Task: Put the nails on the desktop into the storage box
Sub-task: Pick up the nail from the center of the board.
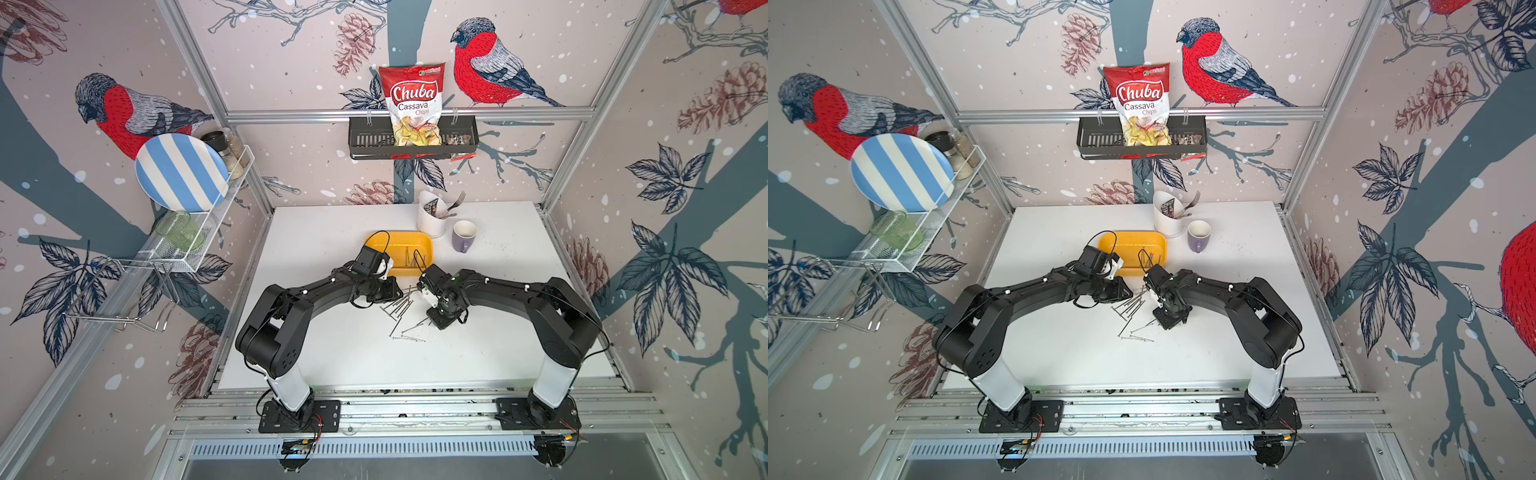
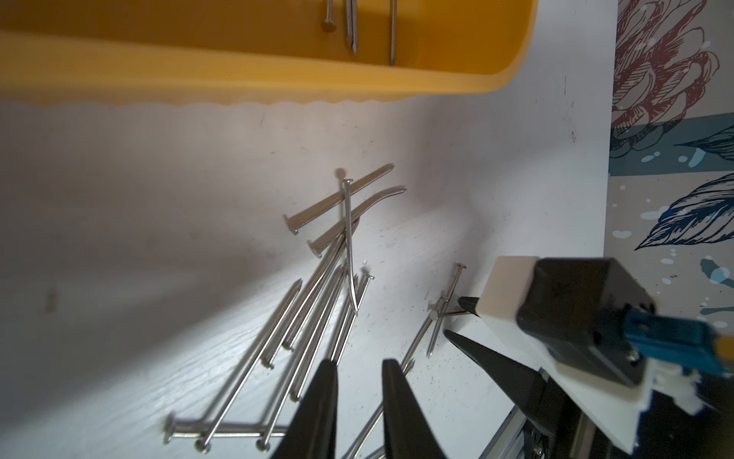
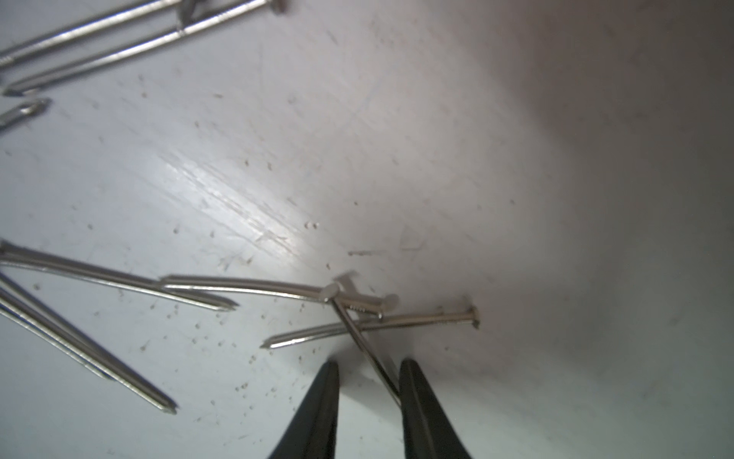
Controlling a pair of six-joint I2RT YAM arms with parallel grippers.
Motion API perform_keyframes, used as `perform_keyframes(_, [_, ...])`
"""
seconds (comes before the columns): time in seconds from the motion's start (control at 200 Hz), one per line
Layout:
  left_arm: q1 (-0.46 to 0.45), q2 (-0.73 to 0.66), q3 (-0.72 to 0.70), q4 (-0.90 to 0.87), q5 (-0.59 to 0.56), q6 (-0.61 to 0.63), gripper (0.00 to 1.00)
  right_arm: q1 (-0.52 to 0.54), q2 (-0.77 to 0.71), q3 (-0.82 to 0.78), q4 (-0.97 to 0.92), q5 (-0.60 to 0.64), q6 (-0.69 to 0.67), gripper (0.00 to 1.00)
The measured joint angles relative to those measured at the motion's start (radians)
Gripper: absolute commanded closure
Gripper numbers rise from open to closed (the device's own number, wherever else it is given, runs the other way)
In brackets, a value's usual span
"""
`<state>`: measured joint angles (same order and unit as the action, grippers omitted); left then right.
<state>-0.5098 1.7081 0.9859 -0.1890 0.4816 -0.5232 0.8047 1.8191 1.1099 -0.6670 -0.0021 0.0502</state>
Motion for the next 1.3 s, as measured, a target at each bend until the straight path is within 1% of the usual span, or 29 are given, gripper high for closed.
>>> perform_keyframes(0.425, [0.002, 0.022, 0.000, 0.000, 0.015, 0.000, 0.76, 0.009, -0.007, 0.003, 0.012, -0.008, -0.007, 0.90])
perform_keyframes(0.515, [0.002, 0.021, 0.000, 0.001, 0.015, 0.000, 0.76, 0.013, -0.013, 0.003, 0.011, -0.007, -0.019, 0.95])
perform_keyframes(0.67, [0.002, 0.001, -0.014, 0.005, 0.014, -0.001, 0.76, 0.012, -0.042, 0.024, 0.005, -0.010, -0.021, 0.98])
perform_keyframes(0.745, [0.003, -0.013, -0.024, 0.007, 0.014, -0.005, 0.76, 0.003, -0.065, 0.053, 0.002, -0.030, -0.021, 0.98])
perform_keyframes(0.895, [0.012, -0.048, -0.036, 0.028, 0.014, -0.031, 0.76, -0.064, -0.113, 0.154, -0.002, -0.104, 0.010, 0.98])
perform_keyframes(1.02, [0.023, -0.082, -0.042, 0.031, 0.013, -0.053, 0.76, -0.138, -0.108, 0.277, 0.004, -0.187, 0.085, 0.99])
perform_keyframes(1.086, [0.029, -0.101, -0.043, 0.034, 0.012, -0.056, 0.76, -0.163, -0.075, 0.357, 0.010, -0.222, 0.140, 0.99])
perform_keyframes(1.171, [0.042, -0.130, -0.043, 0.034, 0.005, -0.058, 0.76, -0.170, -0.010, 0.449, 0.018, -0.257, 0.196, 1.00])
perform_keyframes(1.301, [0.064, -0.169, -0.041, 0.027, -0.017, -0.071, 0.76, -0.177, 0.110, 0.577, 0.016, -0.275, 0.270, 1.00])
